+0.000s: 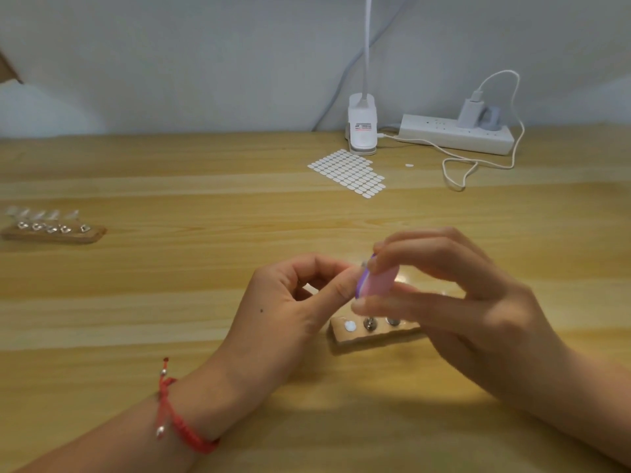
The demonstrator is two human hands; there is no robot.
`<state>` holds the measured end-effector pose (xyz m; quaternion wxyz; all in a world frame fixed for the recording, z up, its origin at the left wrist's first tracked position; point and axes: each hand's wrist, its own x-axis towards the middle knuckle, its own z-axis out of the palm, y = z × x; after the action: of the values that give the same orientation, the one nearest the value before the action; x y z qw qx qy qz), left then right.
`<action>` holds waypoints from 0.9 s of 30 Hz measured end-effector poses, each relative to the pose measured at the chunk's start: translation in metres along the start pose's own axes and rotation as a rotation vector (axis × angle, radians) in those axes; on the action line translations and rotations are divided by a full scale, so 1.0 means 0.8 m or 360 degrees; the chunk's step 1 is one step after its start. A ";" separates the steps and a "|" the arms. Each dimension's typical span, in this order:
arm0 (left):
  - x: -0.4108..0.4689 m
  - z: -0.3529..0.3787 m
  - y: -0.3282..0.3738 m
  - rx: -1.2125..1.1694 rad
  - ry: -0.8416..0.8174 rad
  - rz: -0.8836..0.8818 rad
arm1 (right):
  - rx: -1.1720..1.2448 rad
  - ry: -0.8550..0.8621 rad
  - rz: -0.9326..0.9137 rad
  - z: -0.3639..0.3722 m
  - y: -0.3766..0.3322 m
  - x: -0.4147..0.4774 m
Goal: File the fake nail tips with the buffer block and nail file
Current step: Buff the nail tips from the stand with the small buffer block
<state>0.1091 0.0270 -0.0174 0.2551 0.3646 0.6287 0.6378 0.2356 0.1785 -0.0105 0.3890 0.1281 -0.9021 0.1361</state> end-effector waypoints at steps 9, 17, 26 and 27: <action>0.001 -0.001 -0.003 0.0006 0.0008 0.0024 | 0.0023 0.0025 0.0084 -0.001 0.001 0.001; 0.000 0.000 -0.001 0.0017 0.0010 -0.0001 | 0.0086 0.0039 0.0148 -0.001 0.002 0.000; 0.000 0.001 0.001 0.0024 -0.0044 0.0029 | 0.0040 -0.0016 0.0018 -0.002 -0.003 -0.001; 0.000 0.002 0.002 0.0023 -0.0048 0.0029 | 0.0018 -0.0020 0.0001 -0.003 -0.003 -0.001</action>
<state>0.1105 0.0274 -0.0159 0.2560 0.3817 0.6259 0.6300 0.2383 0.1770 -0.0091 0.3826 0.1308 -0.9038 0.1403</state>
